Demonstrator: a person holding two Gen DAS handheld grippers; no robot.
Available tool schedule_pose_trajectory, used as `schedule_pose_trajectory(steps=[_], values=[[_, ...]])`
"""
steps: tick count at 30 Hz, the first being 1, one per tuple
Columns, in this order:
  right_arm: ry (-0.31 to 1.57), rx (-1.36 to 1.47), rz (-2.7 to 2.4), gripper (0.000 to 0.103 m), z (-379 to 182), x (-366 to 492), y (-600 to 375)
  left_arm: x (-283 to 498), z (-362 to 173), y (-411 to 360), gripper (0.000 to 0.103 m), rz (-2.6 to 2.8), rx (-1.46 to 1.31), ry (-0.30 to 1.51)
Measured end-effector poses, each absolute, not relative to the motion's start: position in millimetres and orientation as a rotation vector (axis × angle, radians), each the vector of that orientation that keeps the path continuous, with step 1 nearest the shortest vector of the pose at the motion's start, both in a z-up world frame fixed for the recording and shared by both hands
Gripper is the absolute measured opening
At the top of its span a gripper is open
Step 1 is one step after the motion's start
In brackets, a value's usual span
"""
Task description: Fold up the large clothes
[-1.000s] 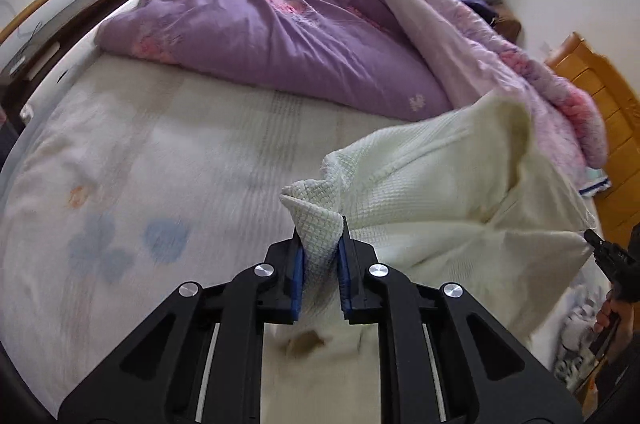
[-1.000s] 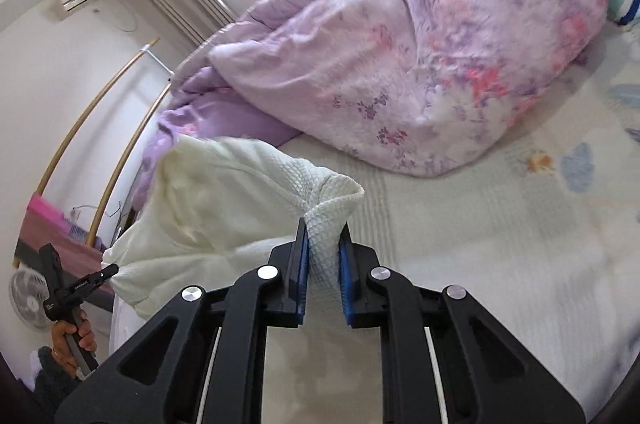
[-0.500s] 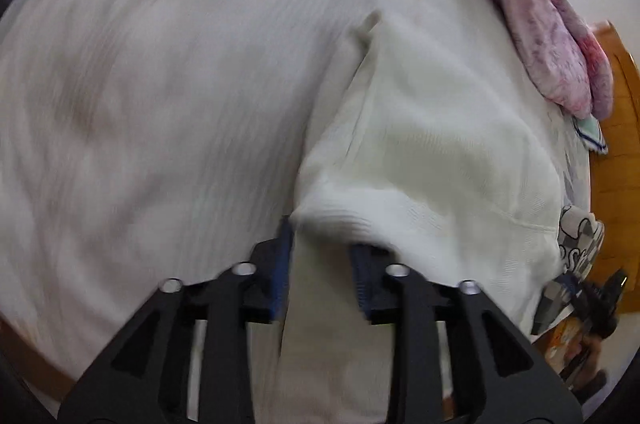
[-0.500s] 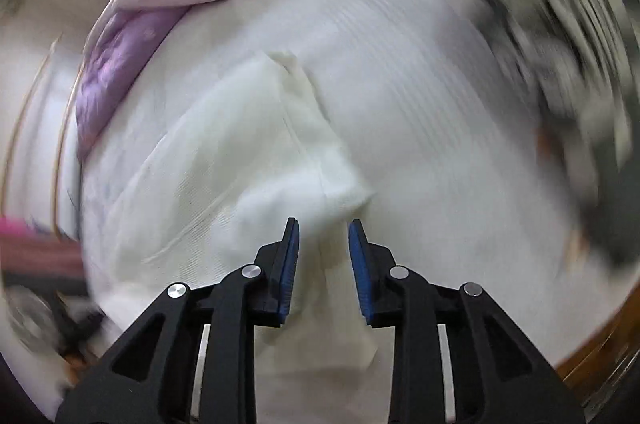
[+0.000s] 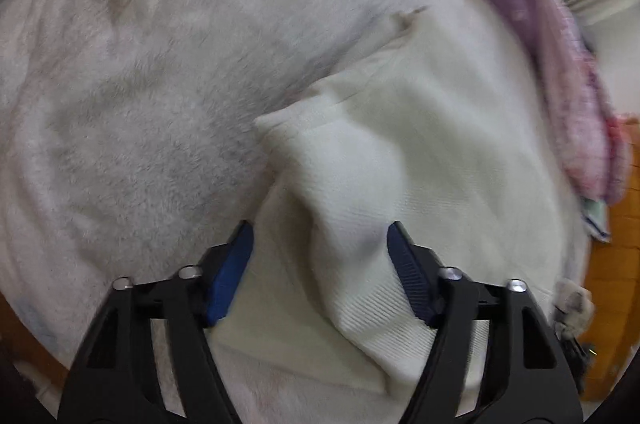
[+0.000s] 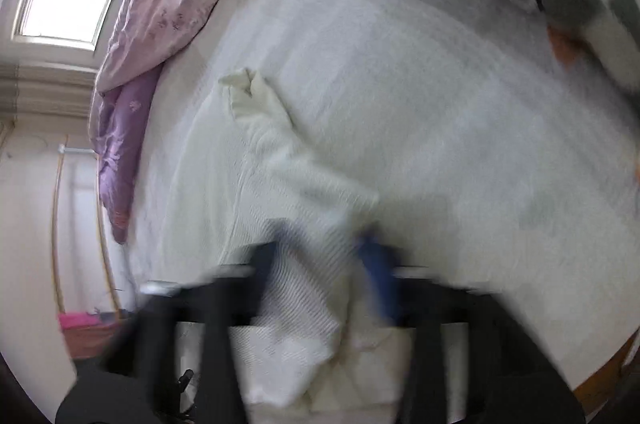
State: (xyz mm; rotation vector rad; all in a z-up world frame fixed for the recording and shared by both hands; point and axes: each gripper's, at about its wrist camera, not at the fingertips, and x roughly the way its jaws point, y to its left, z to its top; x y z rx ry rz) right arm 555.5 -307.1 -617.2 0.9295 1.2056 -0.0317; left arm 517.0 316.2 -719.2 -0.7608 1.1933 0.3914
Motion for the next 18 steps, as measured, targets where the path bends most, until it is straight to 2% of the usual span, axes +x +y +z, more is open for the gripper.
schedule_pose_trajectory(steps=[1,5,7,10,12,15,18], values=[[1.204,0.928,-0.018,0.008,-616.0,556.1,-308.8,520.0,-725.6,316.0,0.019,0.42,-0.748,1.224],[1.204,0.815,0.037,0.007,-594.6,543.2,-306.9,520.3,-723.2,316.8,0.017,0.428,-0.716,1.246],[1.239,0.78,0.029,0.007,-603.6,535.0,-307.5,520.3,-724.1,318.7,0.017,0.414,-0.686,1.265],[1.292,0.797,0.011,0.018,-628.6,533.5,-305.2,521.5,-732.7,325.3,0.031,0.371,-0.681,1.298],[1.317,0.788,-0.038,0.022,-626.0,533.7,-303.1,517.7,-731.4,333.6,0.054,0.364,-0.712,1.301],[1.304,0.587,-0.13,0.027,-592.2,528.8,-287.1,502.0,-718.2,350.7,0.066,0.328,-0.773,1.238],[1.244,0.377,-0.053,0.027,-555.4,536.8,-238.6,493.2,-718.5,359.6,0.067,0.312,-0.803,1.243]])
